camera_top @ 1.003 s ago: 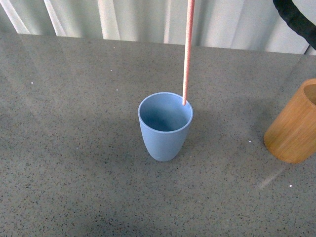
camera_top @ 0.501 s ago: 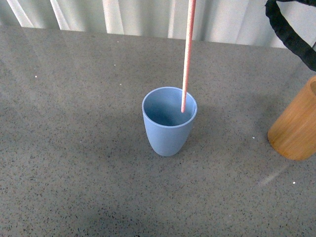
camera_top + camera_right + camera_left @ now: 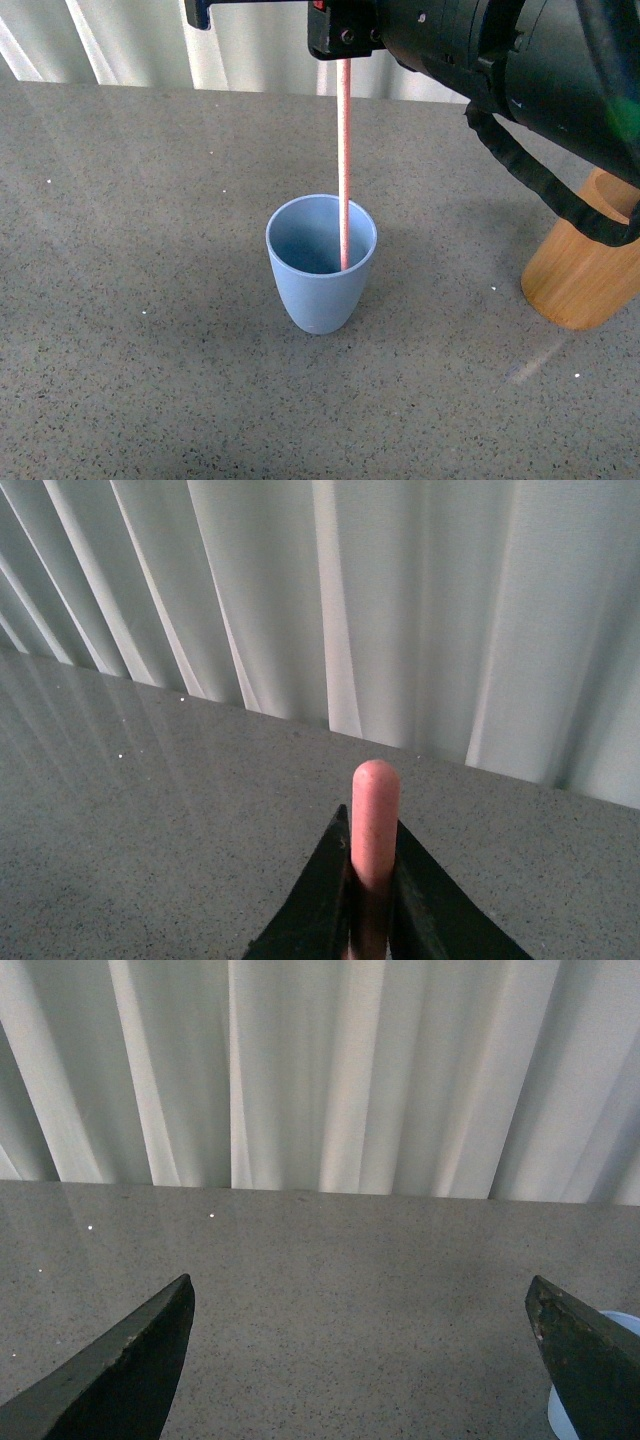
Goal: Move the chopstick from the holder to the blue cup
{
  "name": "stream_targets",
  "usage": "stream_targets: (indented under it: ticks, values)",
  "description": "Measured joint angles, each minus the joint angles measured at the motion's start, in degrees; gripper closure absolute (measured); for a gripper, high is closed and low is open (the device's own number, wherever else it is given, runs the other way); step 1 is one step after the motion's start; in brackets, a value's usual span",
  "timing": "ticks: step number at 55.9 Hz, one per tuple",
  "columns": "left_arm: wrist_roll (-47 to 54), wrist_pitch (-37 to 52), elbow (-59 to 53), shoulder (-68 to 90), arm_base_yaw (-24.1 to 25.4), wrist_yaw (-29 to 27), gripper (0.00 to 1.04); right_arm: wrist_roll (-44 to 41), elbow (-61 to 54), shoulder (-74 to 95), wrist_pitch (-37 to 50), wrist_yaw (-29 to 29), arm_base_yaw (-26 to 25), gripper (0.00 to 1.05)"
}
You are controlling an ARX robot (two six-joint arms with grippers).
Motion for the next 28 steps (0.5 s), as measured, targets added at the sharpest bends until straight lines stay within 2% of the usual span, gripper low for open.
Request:
stream_targets:
  ticks: [28]
  values:
    - [0.0, 0.0, 0.0, 0.0, 0.0, 0.0, 0.07, 0.0, 0.0, -2.1, -1.7, 0.1, -0.3, 0.09]
